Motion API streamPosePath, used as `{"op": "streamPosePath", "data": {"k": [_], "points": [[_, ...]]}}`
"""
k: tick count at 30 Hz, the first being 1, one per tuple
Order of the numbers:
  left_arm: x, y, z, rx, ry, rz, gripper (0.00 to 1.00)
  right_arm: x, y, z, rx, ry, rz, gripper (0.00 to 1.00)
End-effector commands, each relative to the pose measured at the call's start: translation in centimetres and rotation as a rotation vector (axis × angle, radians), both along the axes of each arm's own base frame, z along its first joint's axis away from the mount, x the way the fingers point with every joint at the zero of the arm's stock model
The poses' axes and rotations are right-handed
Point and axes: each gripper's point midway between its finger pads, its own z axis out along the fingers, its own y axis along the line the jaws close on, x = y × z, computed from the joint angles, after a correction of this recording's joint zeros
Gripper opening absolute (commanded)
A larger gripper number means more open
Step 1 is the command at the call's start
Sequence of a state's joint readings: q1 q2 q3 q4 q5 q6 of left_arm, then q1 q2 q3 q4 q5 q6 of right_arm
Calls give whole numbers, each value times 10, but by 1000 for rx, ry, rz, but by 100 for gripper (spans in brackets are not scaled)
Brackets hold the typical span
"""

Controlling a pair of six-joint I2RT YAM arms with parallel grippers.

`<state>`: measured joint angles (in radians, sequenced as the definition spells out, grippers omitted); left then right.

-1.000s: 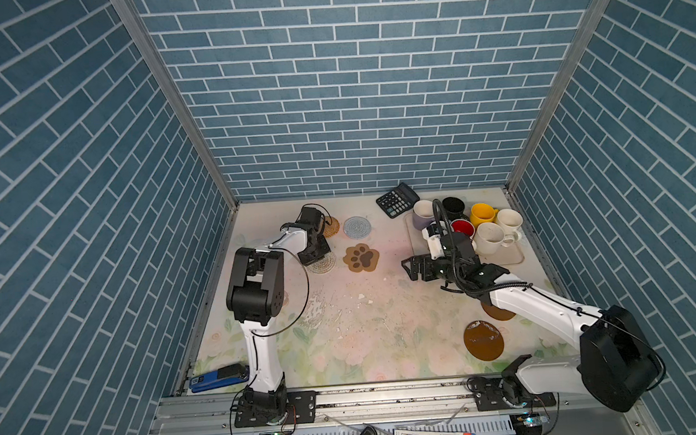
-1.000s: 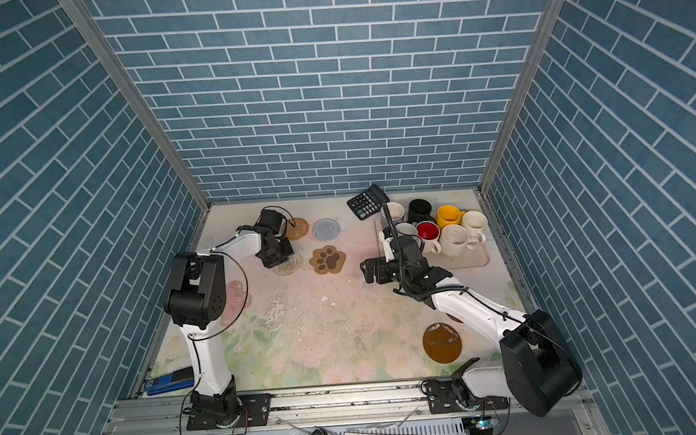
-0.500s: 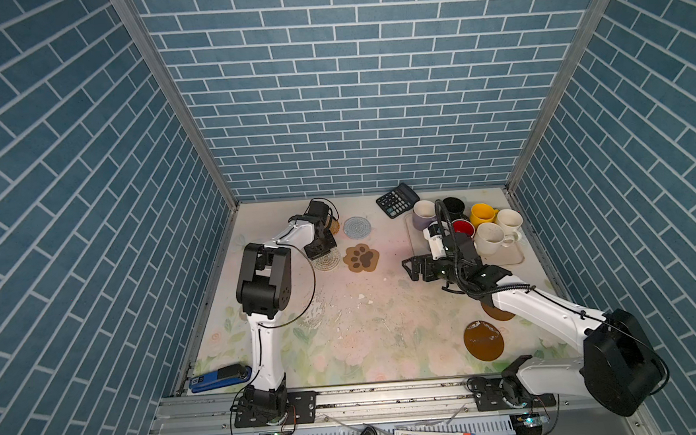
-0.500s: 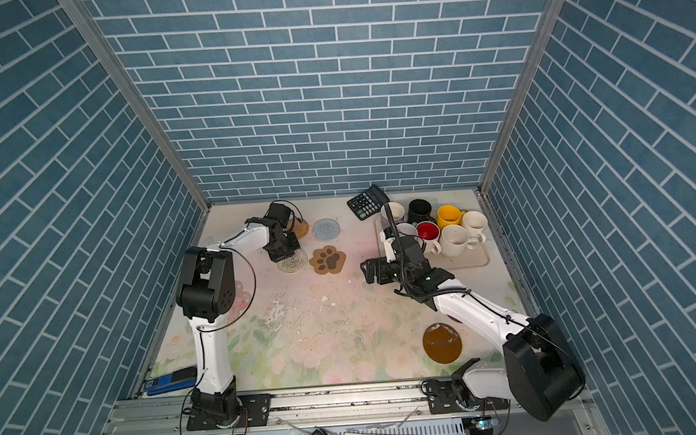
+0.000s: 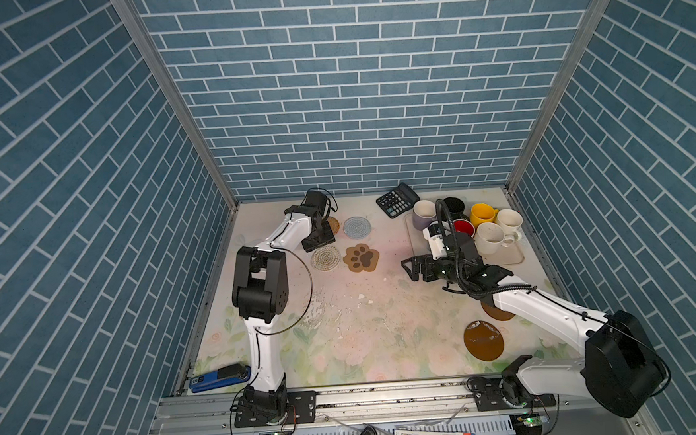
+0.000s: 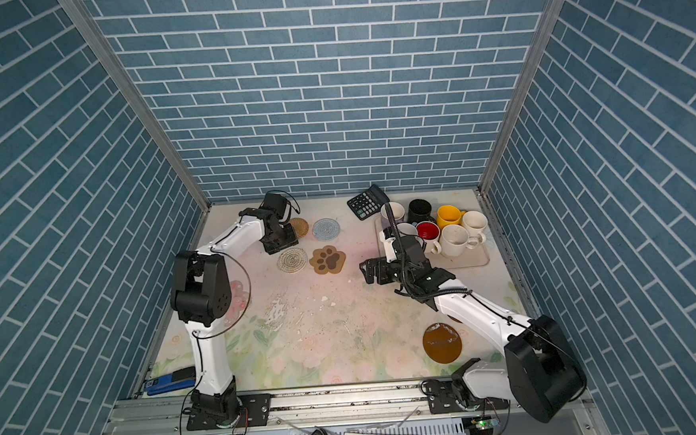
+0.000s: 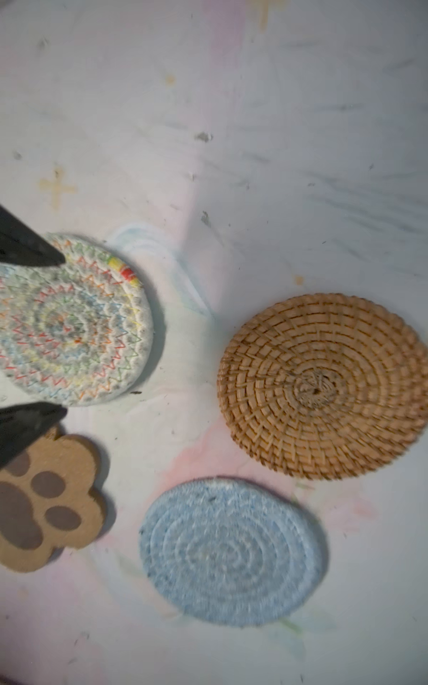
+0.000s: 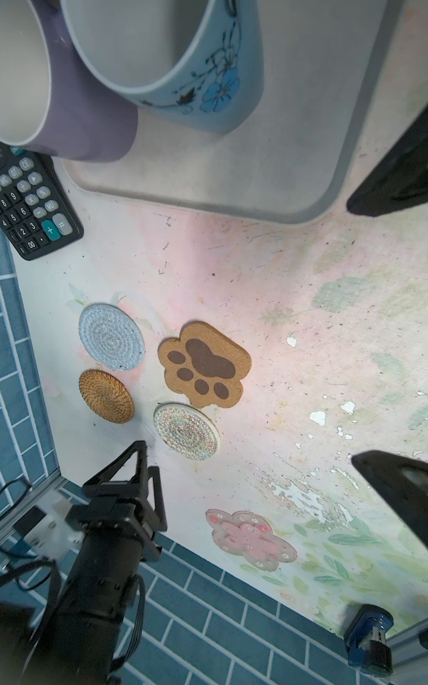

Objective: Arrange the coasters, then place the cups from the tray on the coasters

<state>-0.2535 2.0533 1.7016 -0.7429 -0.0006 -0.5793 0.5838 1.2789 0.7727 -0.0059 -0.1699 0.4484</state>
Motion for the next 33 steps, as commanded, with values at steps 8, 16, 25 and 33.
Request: {"op": "streamPosePath", "data": {"k": [8, 16, 25, 33], "points": [[-46, 66, 85, 8, -79, 54, 74, -7, 21, 6, 94, 26, 94, 98], [-90, 150, 64, -31, 5, 213, 83, -18, 31, 17, 143, 3, 139, 98], [-124, 203, 10, -15, 114, 347, 92, -23, 35, 21, 167, -7, 153, 98], [-121, 235, -16, -4, 133, 339, 89, -27, 38, 24, 184, -3, 174, 98]]}}
